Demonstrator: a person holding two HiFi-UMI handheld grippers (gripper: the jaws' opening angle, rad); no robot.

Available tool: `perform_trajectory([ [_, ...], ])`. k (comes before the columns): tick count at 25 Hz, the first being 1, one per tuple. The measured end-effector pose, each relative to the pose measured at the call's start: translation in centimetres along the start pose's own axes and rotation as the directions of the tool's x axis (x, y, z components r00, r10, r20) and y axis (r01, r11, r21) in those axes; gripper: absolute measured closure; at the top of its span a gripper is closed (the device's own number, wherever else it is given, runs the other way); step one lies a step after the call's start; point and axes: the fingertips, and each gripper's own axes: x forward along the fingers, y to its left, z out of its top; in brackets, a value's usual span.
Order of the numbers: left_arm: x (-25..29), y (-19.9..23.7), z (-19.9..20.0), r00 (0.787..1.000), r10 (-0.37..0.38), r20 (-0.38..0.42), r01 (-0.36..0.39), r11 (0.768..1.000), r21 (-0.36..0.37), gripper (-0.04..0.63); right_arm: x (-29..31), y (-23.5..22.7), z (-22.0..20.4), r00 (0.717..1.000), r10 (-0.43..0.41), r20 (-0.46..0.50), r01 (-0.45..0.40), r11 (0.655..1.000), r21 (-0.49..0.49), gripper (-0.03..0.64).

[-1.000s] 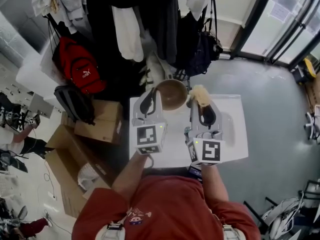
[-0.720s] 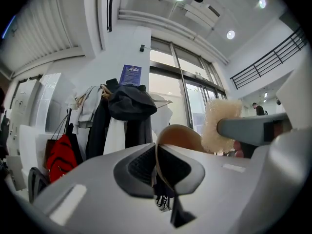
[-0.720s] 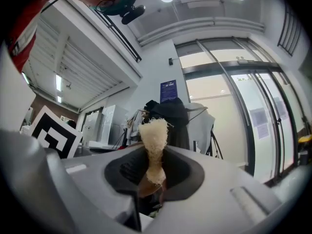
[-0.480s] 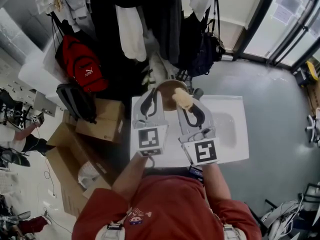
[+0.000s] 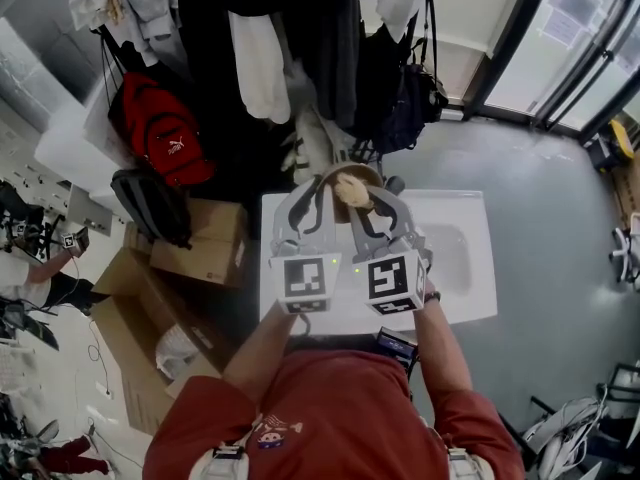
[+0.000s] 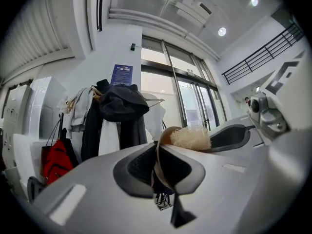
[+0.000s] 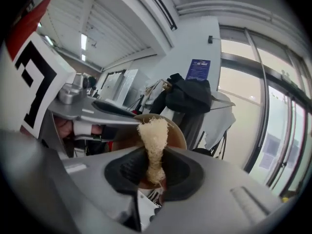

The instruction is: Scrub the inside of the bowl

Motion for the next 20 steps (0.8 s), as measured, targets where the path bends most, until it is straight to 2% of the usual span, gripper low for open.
perform_trajectory([
  [4, 0.0, 0.0, -0.4, 1.000, -0.013, -0.019, 0.013, 1.000, 0.003, 0.566, 0.2, 0.1, -0.4, 0.999, 0.012, -0.039, -0.015, 0.997, -0.081, 0.540],
  [8, 0.2, 0.1, -0.1, 0.999, -0.023, -0.027, 0.023, 1.000, -0.003, 0.566, 0.5, 0.3, 0.2, 0.998, 0.000, -0.070, -0.016, 0.972, -0.234, 0.540],
  [15, 0.3, 0.1, -0.5, 0.999, -0.029, -0.041, 0.029, 1.000, -0.007, 0.566, 0.7, 0.9, -0.2, 0.995, -0.021, -0.100, -0.032, 0.869, -0.494, 0.540],
  [20, 0.3, 0.0, -0.4, 0.998, -0.039, -0.055, 0.038, 0.999, -0.008, 0.566, 0.7, 1.1, -0.4, 0.994, -0.023, -0.110, -0.053, 0.768, -0.638, 0.540],
])
